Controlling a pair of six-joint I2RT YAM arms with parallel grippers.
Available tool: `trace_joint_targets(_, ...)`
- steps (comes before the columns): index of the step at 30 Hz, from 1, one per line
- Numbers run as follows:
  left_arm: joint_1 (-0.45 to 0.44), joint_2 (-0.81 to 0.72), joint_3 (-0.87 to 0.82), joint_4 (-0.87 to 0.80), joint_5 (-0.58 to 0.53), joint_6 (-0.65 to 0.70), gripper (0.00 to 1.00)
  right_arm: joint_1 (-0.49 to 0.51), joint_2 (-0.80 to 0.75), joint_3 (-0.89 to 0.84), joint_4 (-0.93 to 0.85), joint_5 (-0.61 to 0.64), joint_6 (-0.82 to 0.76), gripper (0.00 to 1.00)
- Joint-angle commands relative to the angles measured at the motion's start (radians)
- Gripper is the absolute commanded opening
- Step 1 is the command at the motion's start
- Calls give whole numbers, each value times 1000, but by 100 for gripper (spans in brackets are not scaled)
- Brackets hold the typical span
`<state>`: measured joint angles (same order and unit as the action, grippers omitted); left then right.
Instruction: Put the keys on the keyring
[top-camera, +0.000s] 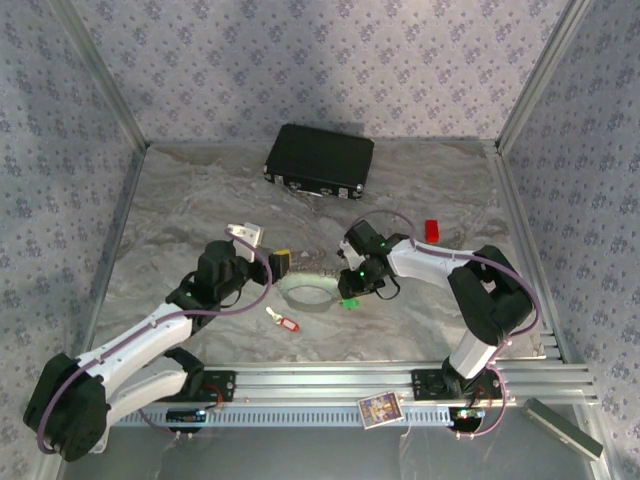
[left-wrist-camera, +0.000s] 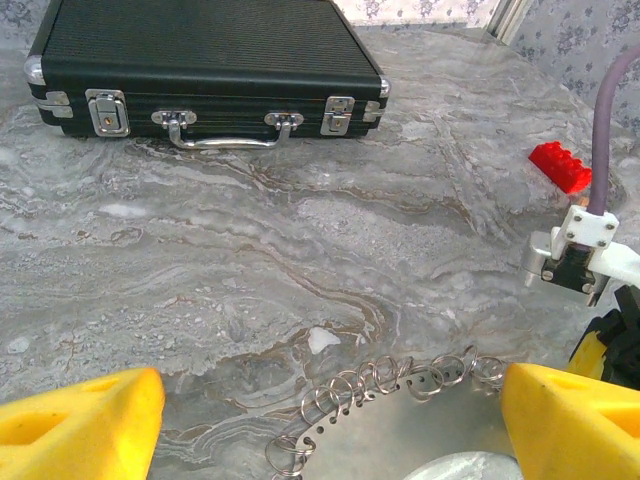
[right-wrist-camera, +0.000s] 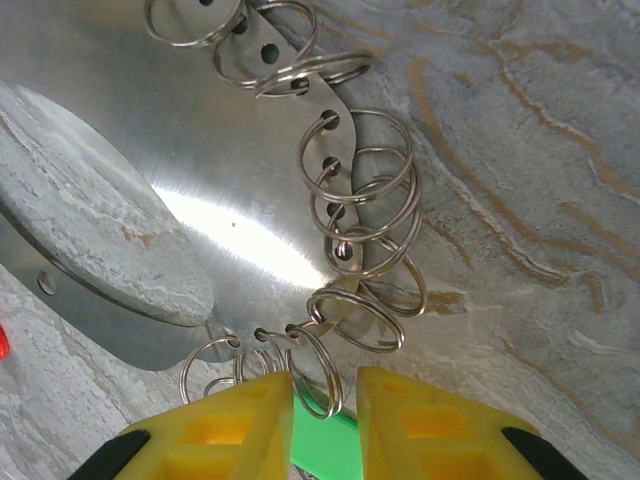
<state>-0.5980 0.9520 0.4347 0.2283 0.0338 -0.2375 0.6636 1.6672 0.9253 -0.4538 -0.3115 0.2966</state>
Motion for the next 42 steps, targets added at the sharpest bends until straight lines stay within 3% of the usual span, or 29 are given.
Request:
trace_joint_targets(1,-8,6,5,15,6,-14,87,1,-16,-13,13,-8,23,24)
trace_joint_targets(20,-10,5,7,9,2,-11,87,-1,10,-17,35,-38,28,19)
trace_joint_targets(32,-11,5,9,7,-3,-9,87,1,-4,19,-14,-11,-3,4)
trace_joint_targets(42,-10,12,7,4,-4,-6,87,85,9,121,-137,173,-110,2)
